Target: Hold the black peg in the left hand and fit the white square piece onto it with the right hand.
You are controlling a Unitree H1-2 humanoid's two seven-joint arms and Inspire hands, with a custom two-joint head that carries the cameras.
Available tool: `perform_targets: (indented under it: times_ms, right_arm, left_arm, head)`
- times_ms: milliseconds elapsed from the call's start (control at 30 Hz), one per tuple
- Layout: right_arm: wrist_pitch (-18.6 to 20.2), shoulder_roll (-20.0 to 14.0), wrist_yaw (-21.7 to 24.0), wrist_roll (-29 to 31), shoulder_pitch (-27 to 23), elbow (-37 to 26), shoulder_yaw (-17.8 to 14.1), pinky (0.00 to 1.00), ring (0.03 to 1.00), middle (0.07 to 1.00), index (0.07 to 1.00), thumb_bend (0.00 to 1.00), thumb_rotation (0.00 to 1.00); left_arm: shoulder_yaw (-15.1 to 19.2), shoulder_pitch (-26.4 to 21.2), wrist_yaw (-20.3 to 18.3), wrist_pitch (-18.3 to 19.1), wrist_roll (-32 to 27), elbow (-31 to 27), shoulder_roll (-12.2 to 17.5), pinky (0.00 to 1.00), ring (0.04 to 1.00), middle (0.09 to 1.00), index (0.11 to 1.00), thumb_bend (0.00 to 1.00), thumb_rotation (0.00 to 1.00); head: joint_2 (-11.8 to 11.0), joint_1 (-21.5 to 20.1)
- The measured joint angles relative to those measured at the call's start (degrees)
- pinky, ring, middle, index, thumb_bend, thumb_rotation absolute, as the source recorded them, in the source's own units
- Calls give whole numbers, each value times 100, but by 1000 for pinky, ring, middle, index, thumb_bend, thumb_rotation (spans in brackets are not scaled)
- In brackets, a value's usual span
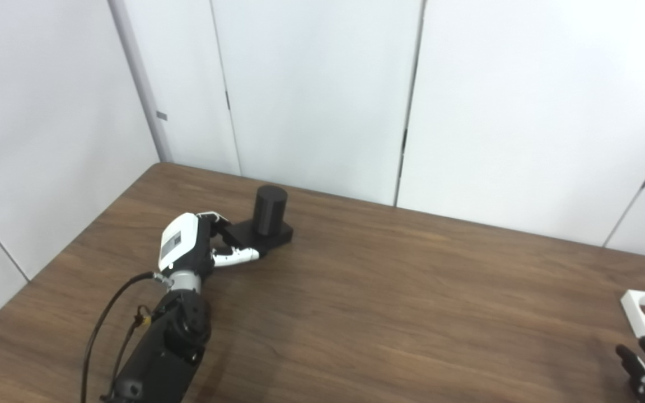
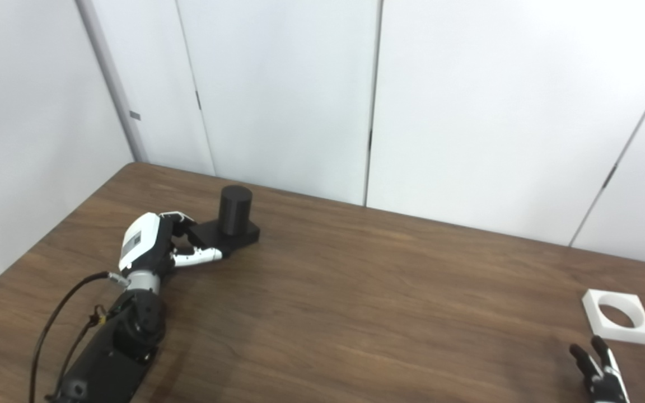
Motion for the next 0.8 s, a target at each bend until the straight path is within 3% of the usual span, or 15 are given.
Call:
perform_targets:
  times_ms: [400, 533, 700, 800]
  right_arm:
    - [101, 30, -71, -194, -3, -140, 152, 1000, 963, 889, 988, 596, 1000]
    - [100, 49, -121, -219, -3, -164, 246, 1000, 953, 882, 988, 508, 1000]
    - [109, 73, -231, -289, 13, -394, 321, 1000, 951, 884, 983, 484, 1000]
    - [129, 83, -255, -362, 22, -518, 382, 1000, 955, 879, 982, 467, 1000]
  left_arm:
    - [-699, 913, -873, -2, 304, -1664, -158, 626, 729, 679, 485, 516, 49]
    - [-882, 1181, -1019, -333, 308, -1915, -129, 637, 731, 691, 486, 517, 44]
    - [-1041, 1405, -1068, -859, 295, -1970, -90, 682, 742, 693, 486, 517, 45]
    - [-1160, 1524, -1092, -1052, 290, -2034, -90, 644, 743, 711, 486, 517, 45]
  head:
    - [299, -536]
    - [378, -747]
    - [501, -923]
    - [624, -1081]
